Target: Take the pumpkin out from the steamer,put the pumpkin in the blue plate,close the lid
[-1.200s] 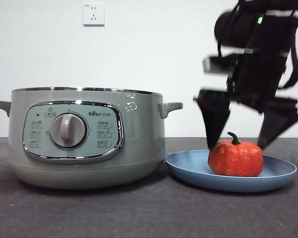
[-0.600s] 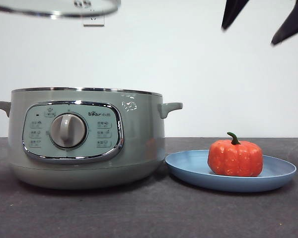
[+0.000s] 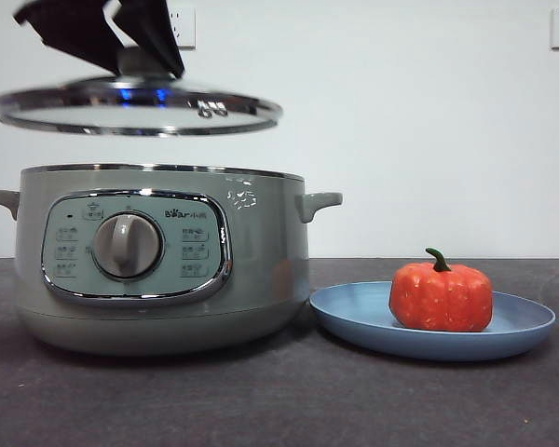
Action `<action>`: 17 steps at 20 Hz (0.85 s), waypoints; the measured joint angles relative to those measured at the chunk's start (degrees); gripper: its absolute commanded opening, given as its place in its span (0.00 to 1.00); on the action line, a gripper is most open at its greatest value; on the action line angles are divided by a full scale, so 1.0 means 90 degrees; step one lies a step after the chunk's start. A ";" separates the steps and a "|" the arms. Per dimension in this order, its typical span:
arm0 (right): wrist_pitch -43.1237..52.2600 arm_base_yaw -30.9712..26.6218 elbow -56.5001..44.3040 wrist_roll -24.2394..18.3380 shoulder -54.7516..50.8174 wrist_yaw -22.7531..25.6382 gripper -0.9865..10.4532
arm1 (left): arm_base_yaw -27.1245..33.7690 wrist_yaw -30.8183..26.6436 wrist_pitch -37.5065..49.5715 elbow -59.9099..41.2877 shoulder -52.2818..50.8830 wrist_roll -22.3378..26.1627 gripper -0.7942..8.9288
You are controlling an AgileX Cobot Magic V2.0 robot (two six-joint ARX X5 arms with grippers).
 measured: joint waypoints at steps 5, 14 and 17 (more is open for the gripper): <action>-0.0100 0.0000 0.0000 0.0000 0.0000 0.0002 0.55 | -0.0041 0.0012 0.0153 0.0000 0.0410 -0.0012 0.07; -0.0100 0.0000 0.0000 0.0000 0.0000 0.0019 0.55 | -0.0126 0.0146 0.0168 0.0002 0.0901 -0.0046 0.07; -0.0100 0.0000 0.0000 0.0000 0.0000 0.0019 0.55 | -0.0126 0.0146 0.0083 0.0024 0.0901 -0.0044 0.08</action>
